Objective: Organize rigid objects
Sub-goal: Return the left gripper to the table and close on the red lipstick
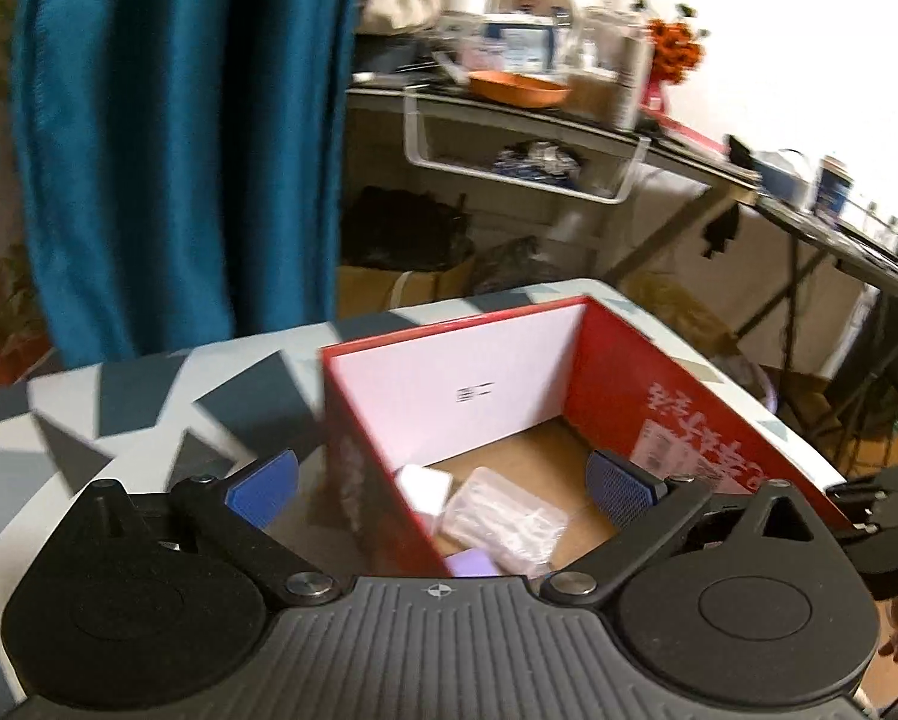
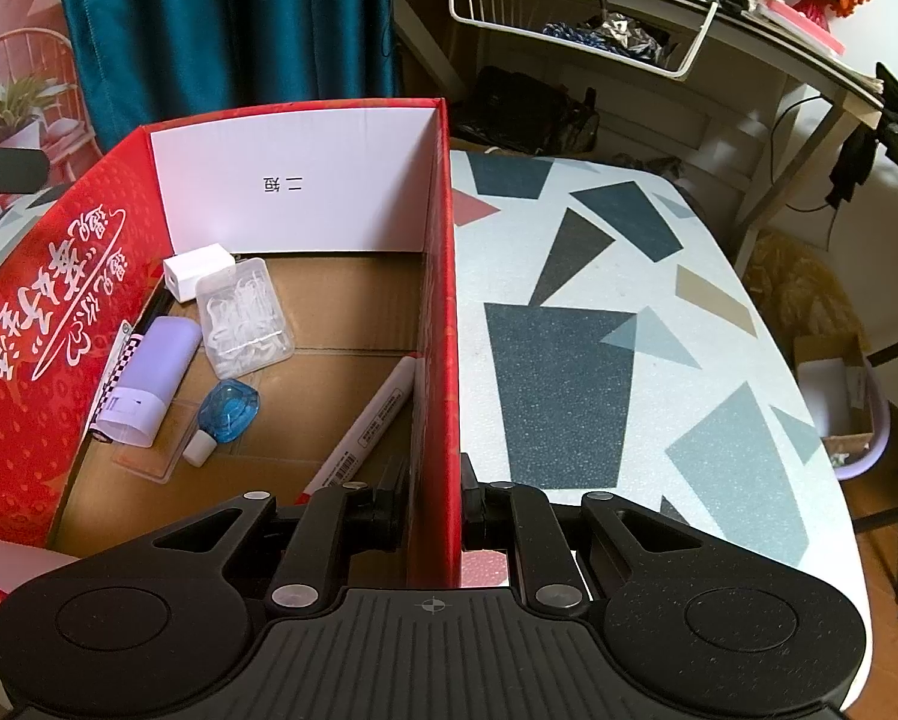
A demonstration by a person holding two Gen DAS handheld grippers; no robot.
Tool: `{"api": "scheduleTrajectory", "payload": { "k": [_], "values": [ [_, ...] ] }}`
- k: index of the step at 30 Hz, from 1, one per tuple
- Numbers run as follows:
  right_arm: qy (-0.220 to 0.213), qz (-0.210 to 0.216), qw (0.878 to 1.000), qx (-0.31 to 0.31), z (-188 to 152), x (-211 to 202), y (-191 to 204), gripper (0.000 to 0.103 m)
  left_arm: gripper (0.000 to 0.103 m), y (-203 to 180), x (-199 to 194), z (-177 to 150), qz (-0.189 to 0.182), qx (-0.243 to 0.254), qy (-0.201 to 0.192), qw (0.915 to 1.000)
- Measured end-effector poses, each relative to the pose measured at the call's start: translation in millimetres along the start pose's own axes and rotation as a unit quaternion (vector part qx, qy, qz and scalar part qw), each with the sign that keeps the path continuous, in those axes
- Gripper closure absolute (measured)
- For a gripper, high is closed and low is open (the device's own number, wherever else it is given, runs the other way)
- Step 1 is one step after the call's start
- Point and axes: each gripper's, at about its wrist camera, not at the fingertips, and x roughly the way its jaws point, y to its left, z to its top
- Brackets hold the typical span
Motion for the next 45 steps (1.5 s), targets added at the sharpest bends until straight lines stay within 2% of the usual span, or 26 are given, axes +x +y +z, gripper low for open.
{"api": "scheduleTrajectory", "payload": {
  "k": [4, 7, 11, 14, 18, 20, 24, 27, 28, 30, 31, 32, 39, 42, 44, 45],
  "values": [
    [0.000, 0.000, 1.000, 0.000, 0.2, 0.0, -0.6, 0.089, 0.000, 13.9, -2.6, 3.5, 0.050, -0.029, 0.022, 0.9981],
    [0.000, 0.000, 1.000, 0.000, 0.0, 0.0, -0.2, 0.089, 0.000, 30.0, -6.7, -0.2, 0.080, -0.052, 0.021, 0.9952],
    [0.000, 0.001, 1.000, 0.000, 0.0, 0.1, -0.2, 0.089, 0.000, 54.7, -6.8, -9.8, 0.135, -0.081, 0.031, 0.9871],
    [0.000, 0.000, 1.000, 0.000, 0.1, 0.1, -0.5, 0.088, 0.000, 68.9, -4.5, -21.9, 0.158, -0.090, 0.035, 0.9827],
    [0.000, 0.001, 1.000, 0.000, 0.1, 0.0, -0.5, 0.088, 0.000, 86.7, 8.4, -35.4, 0.193, -0.126, 0.071, 0.9704],
    [0.000, 0.001, 1.000, 0.000, 0.2, 0.0, -0.5, 0.088, 0.002, 92.0, 12.3, -40.8, 0.199, -0.133, 0.074, 0.9681],
    [0.000, 0.002, 1.000, -0.002, 0.9, -1.1, 0.1, 0.088, 0.002, 91.4, 12.0, -50.9, 0.182, -0.103, 0.047, 0.9767],
    [-0.001, 0.001, 1.000, -0.002, 0.9, -1.3, 1.2, 0.088, 0.002, 94.5, 15.6, -57.2, 0.174, -0.099, 0.051, 0.9784],
    [-0.001, 0.001, 1.000, -0.003, 1.1, -1.0, 1.4, 0.088, 0.005, 95.7, 16.4, -58.9, 0.172, -0.101, 0.050, 0.9787],
    [-0.001, 0.000, 1.000, -0.002, 1.2, 0.0, 0.4, 0.088, 0.018, 97.6, 23.4, -61.5, 0.172, -0.101, 0.056, 0.9783],
    [-0.001, 0.000, 1.000, -0.002, 1.2, 0.1, 0.5, 0.088, 0.029, 97.4, 26.5, -62.4, 0.174, -0.101, 0.062, 0.9775],
    [-0.001, 0.000, 1.000, -0.002, 0.9, 0.1, 0.0, 0.088, 0.033, 97.2, 30.0, -62.9, 0.175, -0.102, 0.066, 0.9770],
    [0.000, 0.001, 1.000, -0.003, 0.8, 0.2, 0.1, 0.089, 0.039, 85.8, 50.4, -64.7, 0.178, -0.098, 0.081, 0.9757],
    [0.000, 0.001, 1.000, -0.003, 0.9, 0.2, 0.2, 0.088, 0.049, 83.7, 55.1, -67.4, 0.185, -0.096, 0.090, 0.9740],
    [0.000, 0.001, 1.000, -0.003, 0.9, 0.2, 0.2, 0.089, 0.061, 84.2, 54.2, -70.2, 0.186, -0.098, 0.096, 0.9729],
    [0.000, 0.000, 1.000, -0.003, 0.9, 0.3, 0.2, 0.089, 0.063, 84.1, 52.1, -71.7, 0.183, -0.098, 0.094, 0.9737]
  ]
}}
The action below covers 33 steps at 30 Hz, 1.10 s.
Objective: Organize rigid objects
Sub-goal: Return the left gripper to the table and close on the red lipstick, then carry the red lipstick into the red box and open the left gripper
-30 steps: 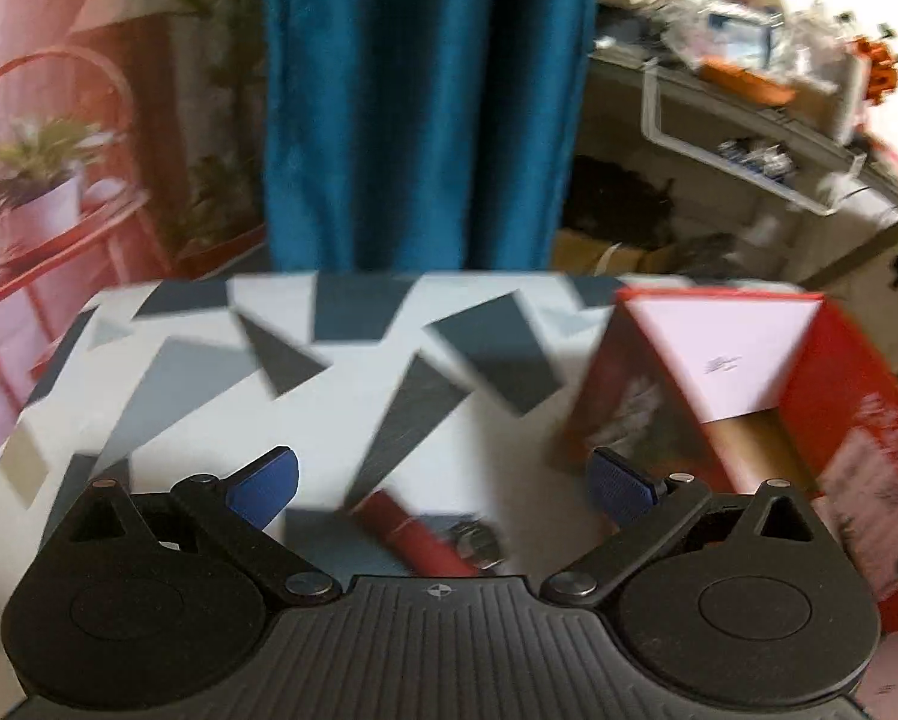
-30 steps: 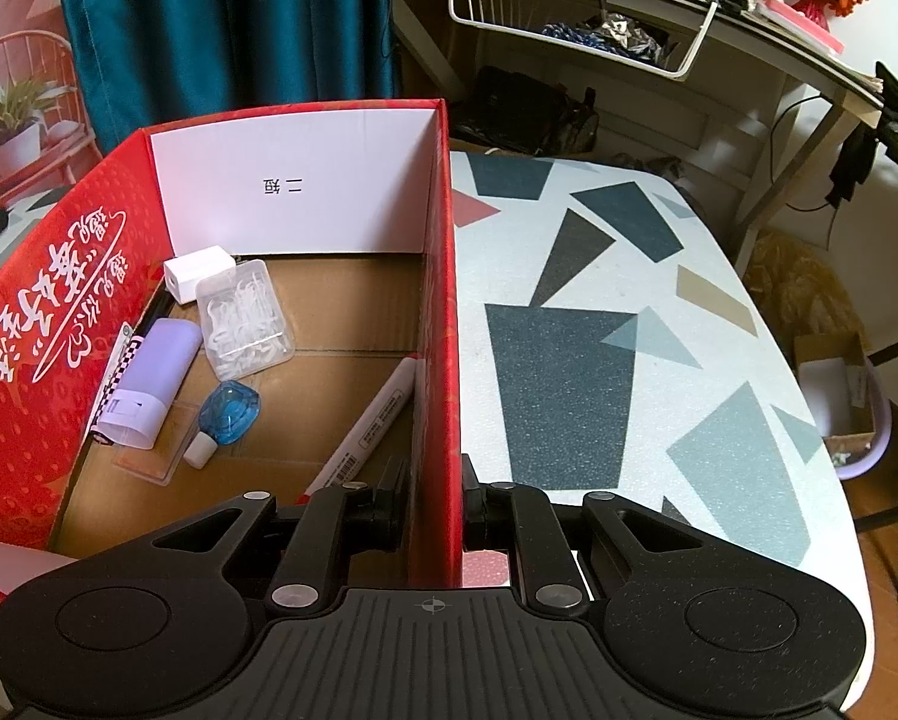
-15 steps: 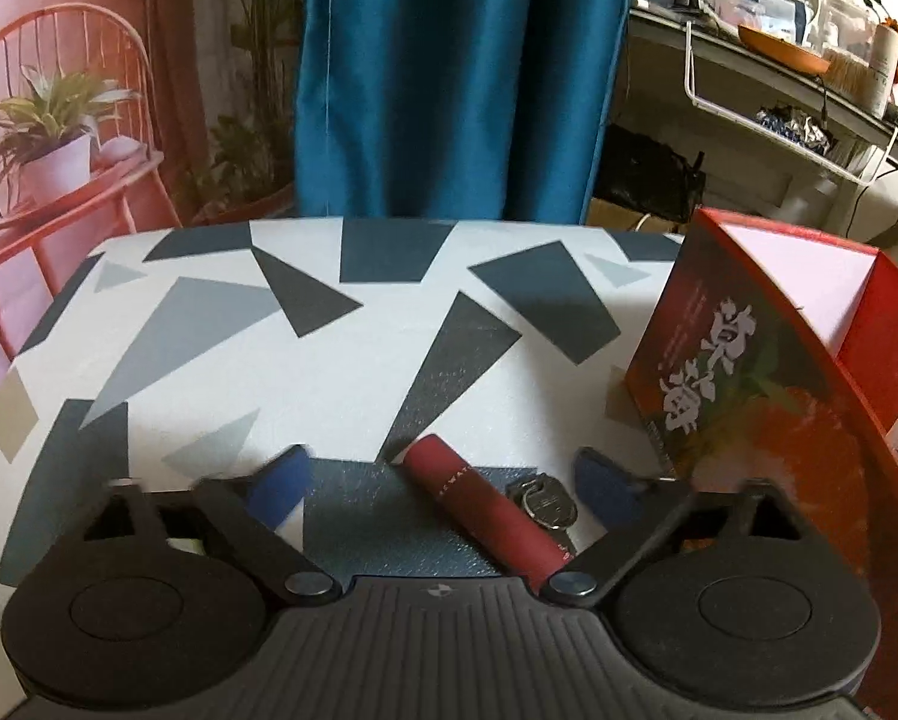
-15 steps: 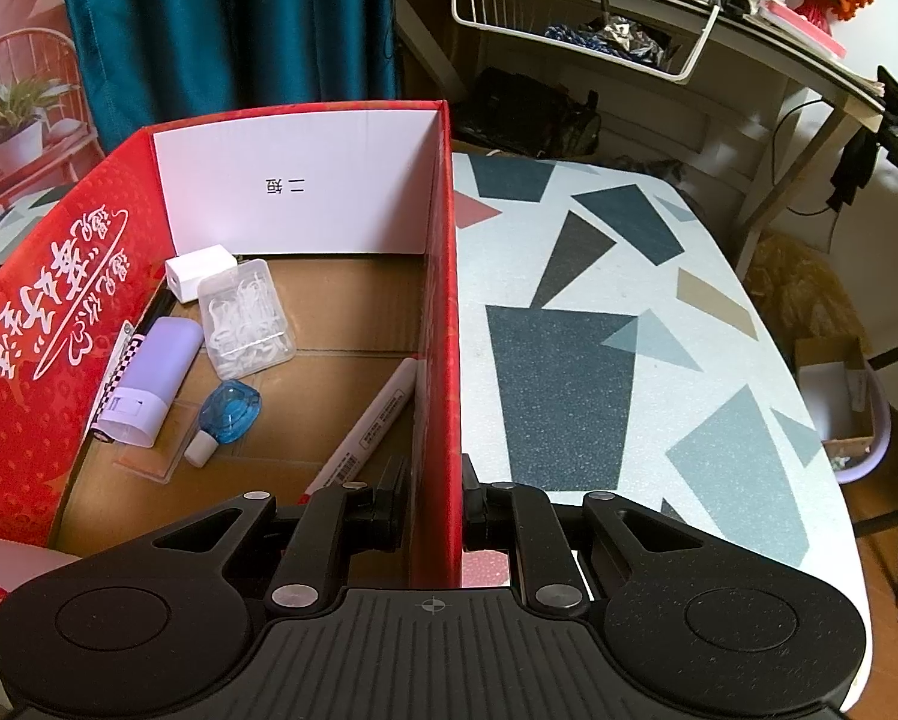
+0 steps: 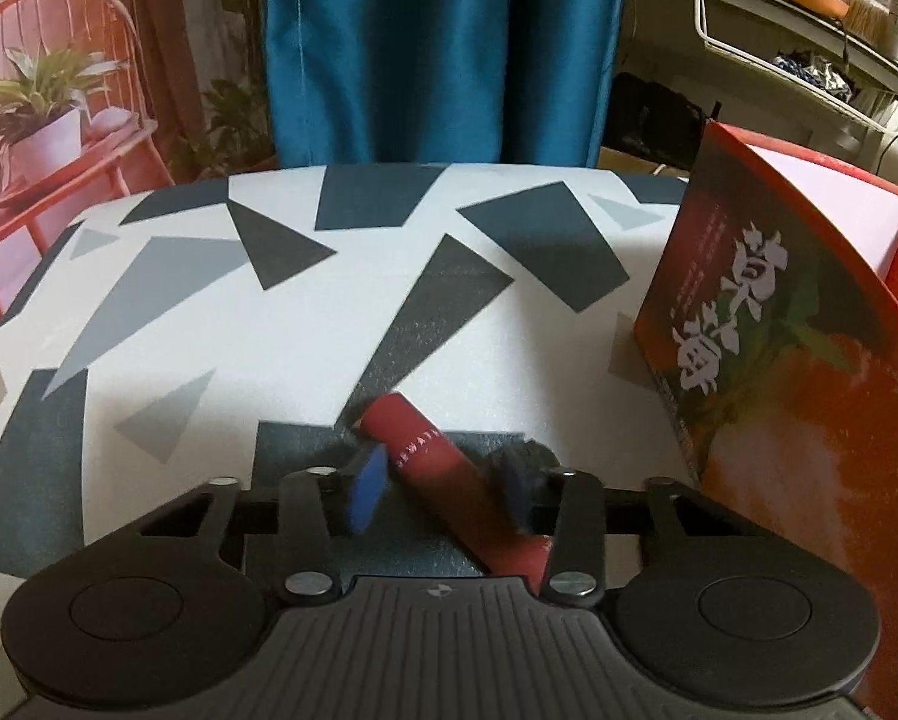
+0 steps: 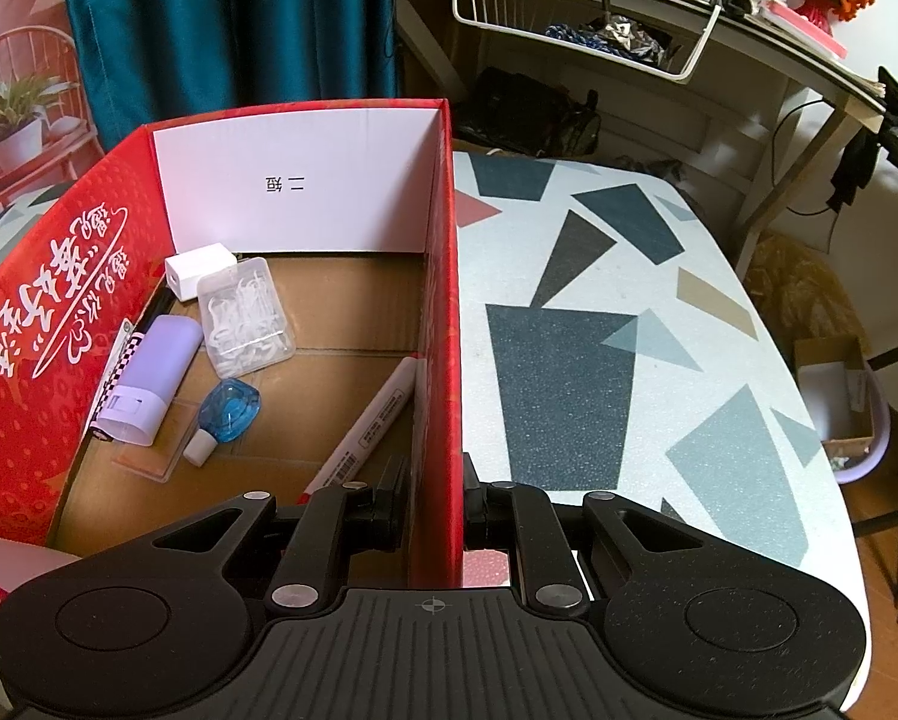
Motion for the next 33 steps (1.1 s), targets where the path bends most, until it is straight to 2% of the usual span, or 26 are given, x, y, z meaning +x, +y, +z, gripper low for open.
{"api": "scheduleTrajectory", "payload": {
  "k": [4, 7, 12, 18, 33],
  "values": [
    [0.000, 0.000, 1.000, 0.001, -0.1, 0.2, 0.1, 0.089, 0.076, 1.4, -7.7, -6.1, -0.001, 0.005, 0.000, 1.0000],
    [-0.001, 0.001, 1.000, 0.001, -0.6, -0.6, -0.1, 0.089, 0.079, 4.6, -12.0, -12.5, -0.004, 0.003, 0.007, 1.0000],
    [-0.001, 0.001, 1.000, 0.002, -0.8, -0.8, -0.4, 0.089, 0.079, 14.0, -21.4, -27.3, -0.016, -0.015, 0.014, 0.9997],
    [-0.001, 0.001, 1.000, 0.002, -0.8, -0.7, -0.5, 0.089, 0.079, 17.6, -31.7, -37.7, -0.015, -0.018, 0.023, 0.9995],
    [-0.001, 0.001, 1.000, 0.002, -0.9, -0.9, -0.7, 0.088, 0.079, 15.9, -25.5, -36.8, 0.004, -0.015, 0.029, 0.9995]
  ]
}}
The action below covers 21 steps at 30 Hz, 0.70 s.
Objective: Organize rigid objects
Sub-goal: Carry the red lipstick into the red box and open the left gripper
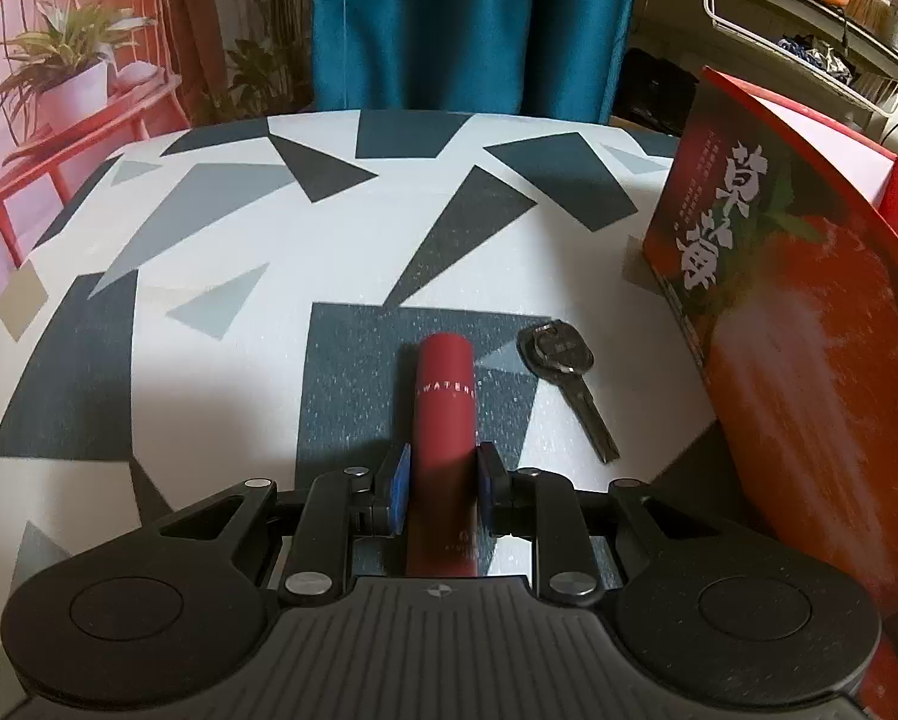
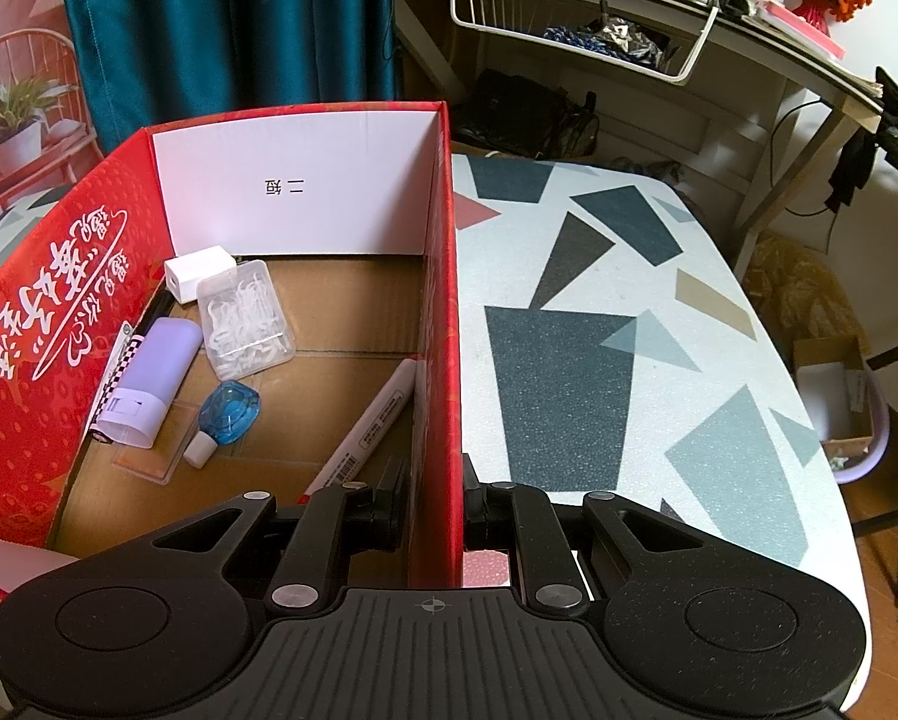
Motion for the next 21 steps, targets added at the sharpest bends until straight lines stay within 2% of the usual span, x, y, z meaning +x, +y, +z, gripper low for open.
{"api": "scheduleTrajectory", "payload": {
  "k": [8, 21],
  "values": [
    [0.001, 0.001, 1.000, 0.000, 0.2, -0.2, -0.2, 0.089, 0.079, -4.1, 2.8, 1.1, 0.007, 0.016, -0.011, 0.9998],
    [0.000, 0.001, 1.000, 0.000, 0.4, -0.5, 0.0, 0.088, 0.079, -1.4, -13.8, 1.1, -0.026, 0.000, -0.028, 0.9993]
  ]
}}
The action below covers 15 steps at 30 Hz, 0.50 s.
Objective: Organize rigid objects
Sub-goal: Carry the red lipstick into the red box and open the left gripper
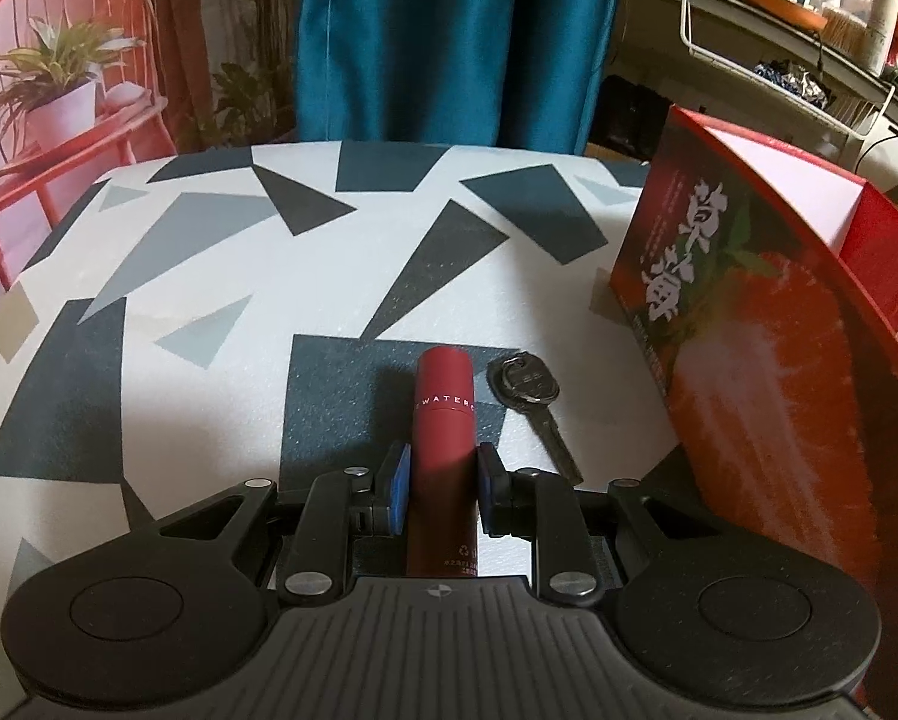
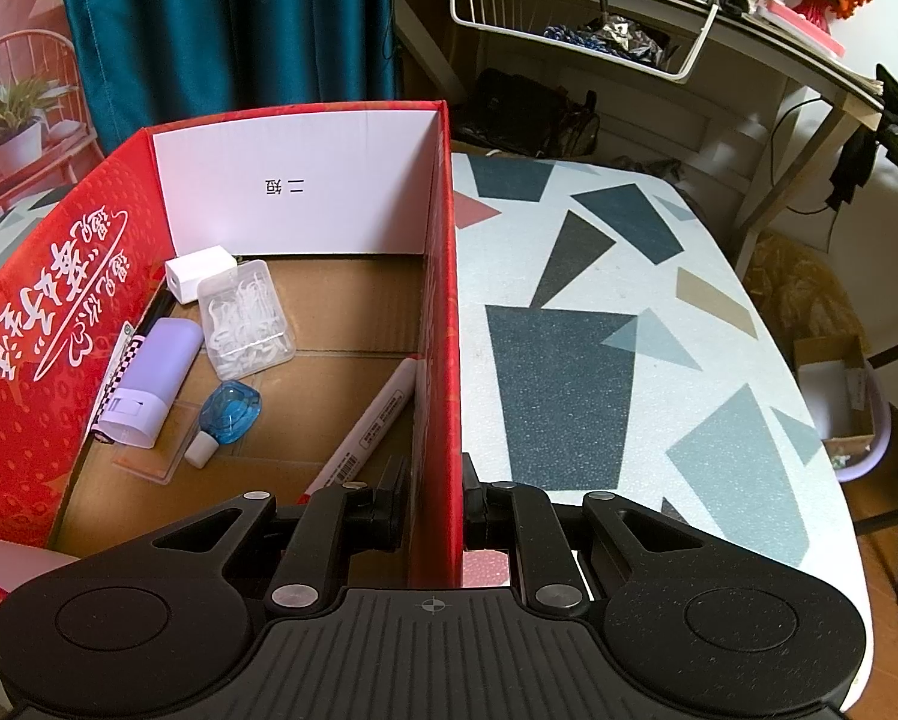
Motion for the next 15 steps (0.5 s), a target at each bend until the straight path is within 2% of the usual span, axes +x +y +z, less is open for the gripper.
{"api": "scheduleTrajectory", "payload": {
  "k": [8, 15],
  "values": [
    [0.000, 0.000, 1.000, 0.000, 0.1, -0.1, -0.1, 0.088, 0.079, -3.0, -21.4, 13.5, -0.022, -0.009, -0.030, 0.9993],
    [0.000, 0.000, 1.000, 0.000, 0.1, 0.2, -0.3, 0.088, 0.079, -38.4, -61.6, 42.7, -0.087, 0.029, -0.087, 0.9920]
  ]
}}
